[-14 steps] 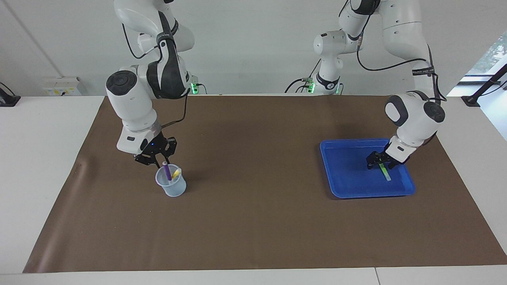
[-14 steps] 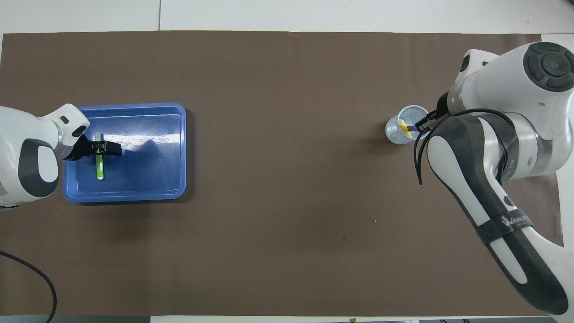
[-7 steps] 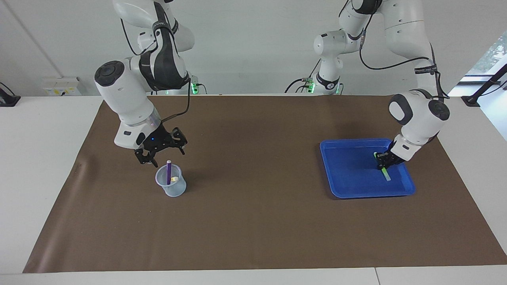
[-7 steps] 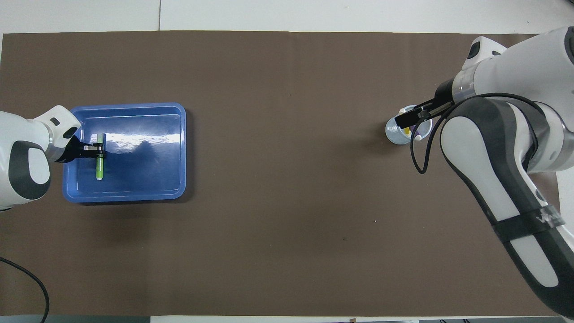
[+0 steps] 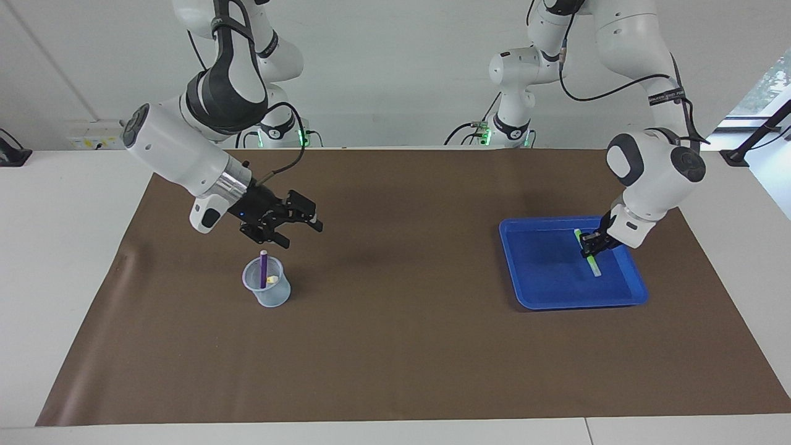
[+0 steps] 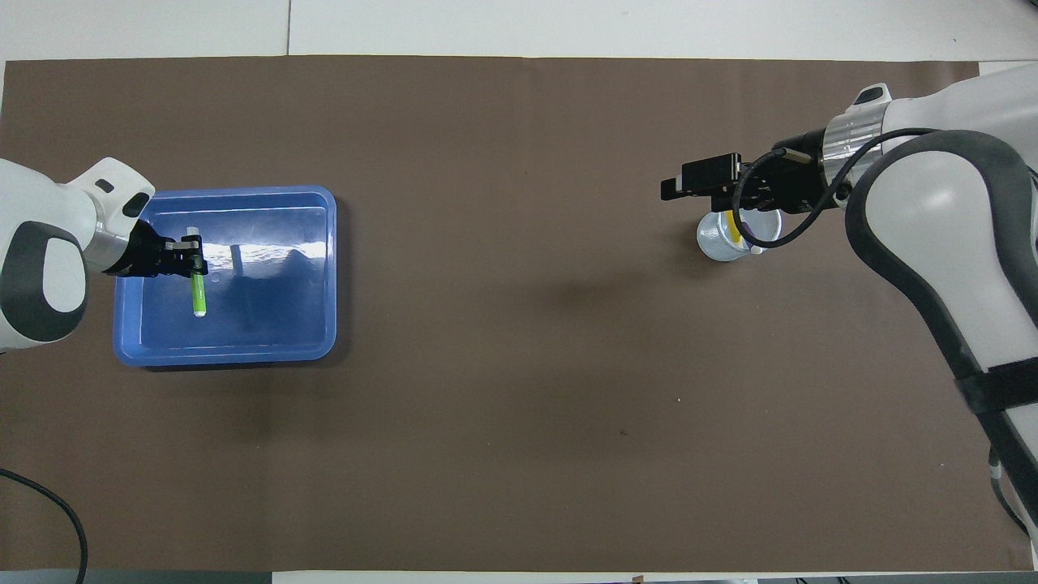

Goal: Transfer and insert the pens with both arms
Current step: 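Grasp the green pen in the tray with the left gripper, then lift the green pen with the left gripper while the right gripper approaches, then grasp the green pen with the right gripper and open the left gripper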

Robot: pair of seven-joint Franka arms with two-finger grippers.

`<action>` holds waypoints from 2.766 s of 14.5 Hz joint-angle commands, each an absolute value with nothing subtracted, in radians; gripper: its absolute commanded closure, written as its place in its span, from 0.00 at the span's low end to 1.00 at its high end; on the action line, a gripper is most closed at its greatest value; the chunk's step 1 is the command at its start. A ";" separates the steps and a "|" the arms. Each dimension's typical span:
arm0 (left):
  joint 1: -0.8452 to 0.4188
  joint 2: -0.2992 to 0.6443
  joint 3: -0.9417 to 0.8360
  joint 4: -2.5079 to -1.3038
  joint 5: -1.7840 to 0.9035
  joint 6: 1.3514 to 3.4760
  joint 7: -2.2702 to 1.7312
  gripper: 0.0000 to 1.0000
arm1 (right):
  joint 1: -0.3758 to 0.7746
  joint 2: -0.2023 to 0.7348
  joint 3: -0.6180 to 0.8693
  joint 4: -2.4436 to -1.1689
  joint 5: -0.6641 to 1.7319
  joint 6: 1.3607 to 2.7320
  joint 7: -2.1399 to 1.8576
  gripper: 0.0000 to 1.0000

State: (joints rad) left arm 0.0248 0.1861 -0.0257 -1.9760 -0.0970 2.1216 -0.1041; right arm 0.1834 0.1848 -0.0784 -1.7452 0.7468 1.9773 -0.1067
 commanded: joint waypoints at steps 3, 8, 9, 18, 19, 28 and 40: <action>-0.159 0.170 -0.025 -1.922 -0.101 2.092 -0.631 1.00 | 0.236 0.169 -0.074 -1.779 0.911 2.025 0.095 0.00; -0.316 0.196 -0.023 -1.853 -0.293 2.166 -1.074 1.00 | 0.314 0.155 -0.074 -1.836 1.037 2.172 0.150 0.00; -0.346 0.208 -0.023 -1.832 -0.317 2.177 -1.139 1.00 | 0.330 0.153 -0.072 -1.850 1.038 2.206 0.153 0.00; -0.544 0.245 -0.025 -1.821 -0.442 2.543 -1.650 1.00 | 0.440 0.123 -0.072 -1.966 1.127 2.387 0.123 0.06; -0.555 0.247 -0.023 -1.819 -0.442 2.552 -1.675 1.00 | 0.440 0.118 -0.072 -1.974 1.138 2.387 0.106 0.09; -0.626 0.249 -0.025 -1.809 -0.442 2.557 -1.740 1.00 | 0.440 0.114 -0.072 -1.982 1.198 2.395 0.104 0.34; -0.650 0.239 -0.025 -1.819 -0.440 2.543 -1.736 1.00 | 0.433 0.112 -0.072 -1.985 1.198 2.387 0.107 1.00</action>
